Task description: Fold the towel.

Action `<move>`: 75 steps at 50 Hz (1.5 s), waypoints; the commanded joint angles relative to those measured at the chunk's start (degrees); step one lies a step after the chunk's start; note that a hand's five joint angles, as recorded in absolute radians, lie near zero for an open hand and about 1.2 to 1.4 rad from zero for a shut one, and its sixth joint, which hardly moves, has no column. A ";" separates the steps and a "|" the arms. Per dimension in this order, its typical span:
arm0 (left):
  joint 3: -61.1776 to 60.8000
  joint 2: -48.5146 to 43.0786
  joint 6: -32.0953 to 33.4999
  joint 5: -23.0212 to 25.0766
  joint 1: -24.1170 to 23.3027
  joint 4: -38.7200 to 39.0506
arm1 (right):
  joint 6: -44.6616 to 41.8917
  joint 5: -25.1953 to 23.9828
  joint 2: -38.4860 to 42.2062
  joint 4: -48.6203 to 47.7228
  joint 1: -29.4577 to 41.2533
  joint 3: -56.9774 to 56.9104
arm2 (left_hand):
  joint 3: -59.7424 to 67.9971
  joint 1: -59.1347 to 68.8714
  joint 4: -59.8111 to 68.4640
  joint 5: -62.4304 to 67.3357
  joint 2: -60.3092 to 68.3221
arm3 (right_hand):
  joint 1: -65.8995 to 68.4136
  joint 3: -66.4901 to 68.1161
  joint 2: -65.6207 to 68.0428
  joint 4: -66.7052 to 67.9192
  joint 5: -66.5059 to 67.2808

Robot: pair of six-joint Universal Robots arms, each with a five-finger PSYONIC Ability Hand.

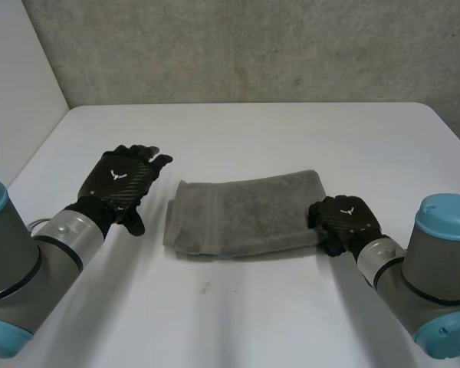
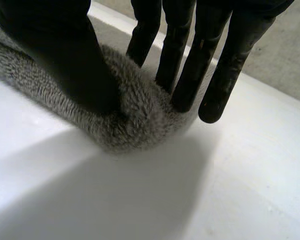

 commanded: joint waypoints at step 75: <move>24.05 -23.07 -20.13 -9.32 -11.13 -10.46 | 16.69 0.11 5.65 26.14 10.86 -33.85 | 1.32 1.12 1.29 -0.60 1.44 | -52.94 -45.06 -44.93 -45.08 -44.55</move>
